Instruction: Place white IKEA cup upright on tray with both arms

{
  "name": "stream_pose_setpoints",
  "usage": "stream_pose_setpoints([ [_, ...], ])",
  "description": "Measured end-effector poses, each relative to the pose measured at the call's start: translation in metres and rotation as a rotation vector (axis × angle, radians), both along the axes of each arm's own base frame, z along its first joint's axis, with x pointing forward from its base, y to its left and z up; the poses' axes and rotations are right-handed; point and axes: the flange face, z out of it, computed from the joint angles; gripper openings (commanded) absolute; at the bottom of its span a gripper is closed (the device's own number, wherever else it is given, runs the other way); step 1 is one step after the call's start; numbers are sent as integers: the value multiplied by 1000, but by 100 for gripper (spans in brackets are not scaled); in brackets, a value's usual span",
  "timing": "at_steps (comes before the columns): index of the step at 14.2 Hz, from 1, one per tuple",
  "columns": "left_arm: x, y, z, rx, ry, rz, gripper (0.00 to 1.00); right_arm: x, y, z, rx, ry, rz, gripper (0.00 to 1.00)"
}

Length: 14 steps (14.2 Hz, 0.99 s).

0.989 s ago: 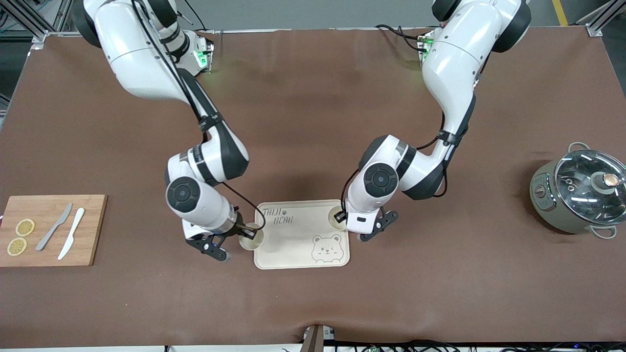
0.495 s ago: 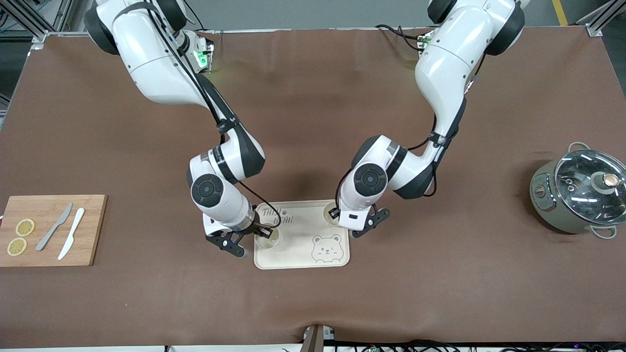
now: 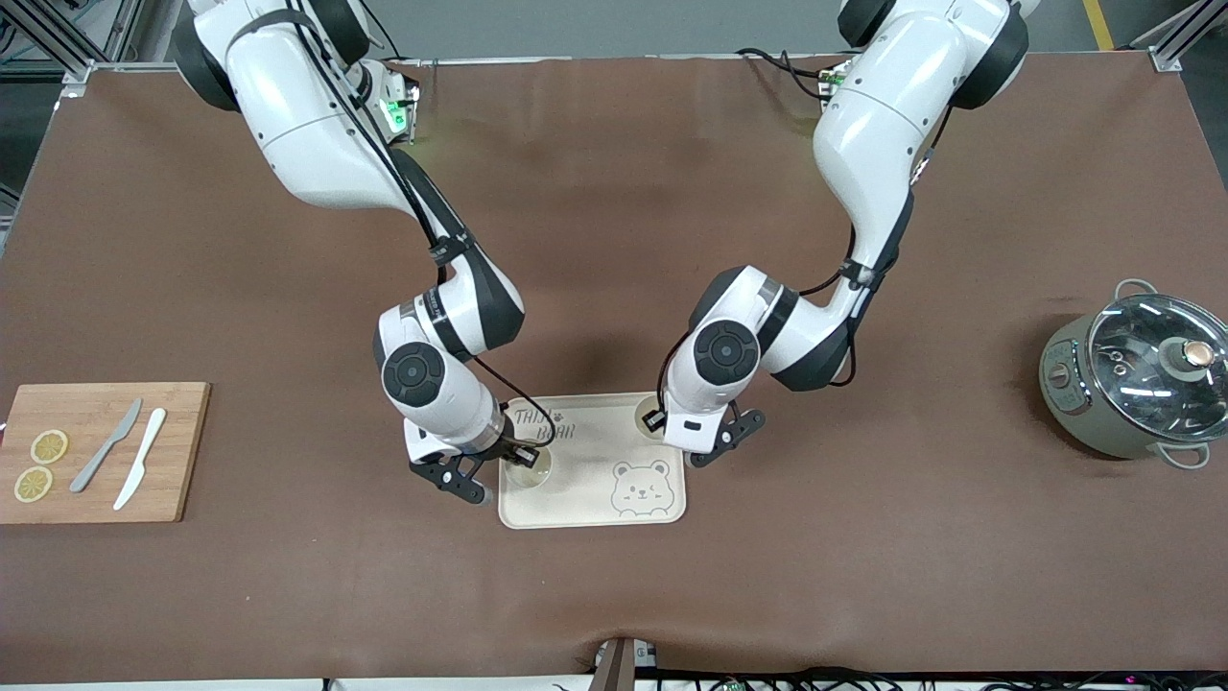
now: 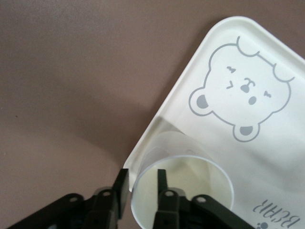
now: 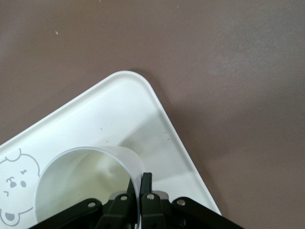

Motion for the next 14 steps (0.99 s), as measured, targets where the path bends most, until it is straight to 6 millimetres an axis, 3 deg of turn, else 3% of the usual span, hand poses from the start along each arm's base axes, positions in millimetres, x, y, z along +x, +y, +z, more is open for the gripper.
stream_pose_setpoints([
  [5,11,6,24,-15,-44,14,100,-5,11,-13,5,-11,13,0],
  [6,14,8,35,-21,-59,19,100,-5,11,-13,5,-11,13,8],
  [7,19,12,50,-29,-77,27,100,-5,11,-13,5,-12,13,31],
  [9,29,26,84,-44,-118,46,100,-4,11,-13,5,-13,13,96],
  [14,39,71,151,9,-147,28,100,-3,16,-5,6,-36,25,100],
])
